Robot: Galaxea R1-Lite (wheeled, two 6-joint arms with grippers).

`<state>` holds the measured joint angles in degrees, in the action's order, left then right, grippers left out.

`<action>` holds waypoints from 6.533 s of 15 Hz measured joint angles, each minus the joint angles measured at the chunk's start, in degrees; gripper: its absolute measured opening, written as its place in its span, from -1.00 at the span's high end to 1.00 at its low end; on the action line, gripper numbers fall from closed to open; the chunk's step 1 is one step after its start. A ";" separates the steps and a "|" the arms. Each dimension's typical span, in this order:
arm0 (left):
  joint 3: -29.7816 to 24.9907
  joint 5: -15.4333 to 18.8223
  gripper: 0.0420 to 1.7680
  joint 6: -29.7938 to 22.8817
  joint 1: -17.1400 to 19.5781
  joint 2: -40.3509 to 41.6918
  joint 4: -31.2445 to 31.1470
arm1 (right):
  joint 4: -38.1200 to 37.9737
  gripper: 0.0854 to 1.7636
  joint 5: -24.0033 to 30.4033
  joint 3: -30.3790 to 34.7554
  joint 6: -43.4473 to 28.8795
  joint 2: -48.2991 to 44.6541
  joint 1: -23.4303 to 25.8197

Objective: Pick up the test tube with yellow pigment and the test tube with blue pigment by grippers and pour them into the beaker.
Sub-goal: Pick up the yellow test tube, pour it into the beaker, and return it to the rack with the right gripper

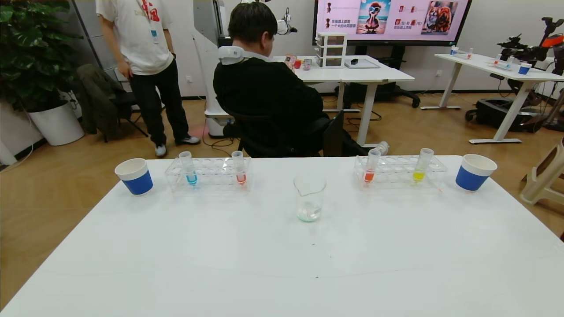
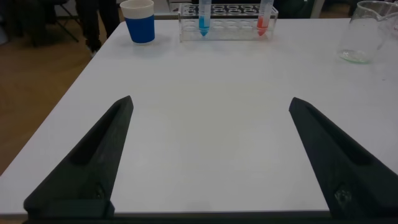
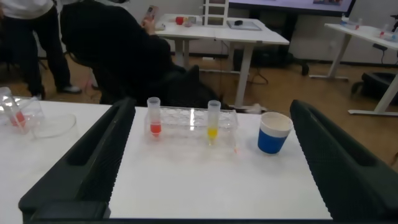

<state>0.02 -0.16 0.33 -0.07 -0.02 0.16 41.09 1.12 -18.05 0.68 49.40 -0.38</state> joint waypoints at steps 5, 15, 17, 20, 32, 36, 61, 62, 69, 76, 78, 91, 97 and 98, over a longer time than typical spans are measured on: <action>0.00 -0.02 -0.98 0.02 0.02 0.00 0.00 | 23.67 -0.97 -0.11 -3.99 -0.79 27.59 0.98; 0.00 0.00 -0.98 0.02 0.02 0.00 0.00 | 48.15 -0.97 -0.46 -11.02 -1.06 66.69 3.22; 0.00 0.02 -0.98 0.02 0.00 0.00 -0.02 | 48.32 -0.97 -0.28 -11.82 -1.21 69.84 3.12; 0.00 0.00 -0.98 0.02 0.02 0.00 0.00 | 48.35 -0.97 0.04 -13.36 -1.23 72.68 2.94; 0.00 0.00 -0.98 0.00 0.00 0.00 0.00 | 48.32 -0.97 0.33 -32.09 -1.80 84.61 3.22; 0.00 0.02 -0.98 0.00 0.00 0.00 0.00 | 48.13 -0.97 0.35 -35.28 -1.73 86.54 3.18; 0.00 0.00 -0.98 0.02 0.02 0.00 0.00 | 39.85 0.50 2.34 -37.78 -1.08 75.41 3.16; 0.00 0.00 -0.98 0.02 0.02 0.00 0.00 | 38.69 0.50 2.84 -38.28 -0.84 75.00 3.10; 0.00 0.00 -0.98 0.02 0.00 0.00 0.00 | 15.91 0.50 7.34 -50.54 1.73 68.29 -4.06; 0.00 0.00 -0.98 0.02 0.00 0.00 0.00 | 19.27 0.50 15.27 -51.10 13.35 67.89 -15.19; 0.00 0.00 -0.98 0.02 0.00 0.00 0.00 | 26.21 0.50 20.89 -47.76 18.82 68.71 -16.87; 0.00 0.00 -0.98 0.02 0.02 0.00 0.00 | 36.13 0.50 36.55 -40.31 45.57 75.24 -22.42; 0.00 0.00 -0.98 0.02 0.00 0.00 0.00 | 36.11 0.50 45.43 -46.63 56.15 77.90 -20.92; 0.00 0.00 -0.98 0.02 0.02 0.00 -0.02 | 36.00 0.50 47.86 -47.57 58.62 78.64 -20.29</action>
<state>0.02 -0.16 0.35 -0.05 -0.02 0.13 77.09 48.98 -65.62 59.31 128.04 -20.66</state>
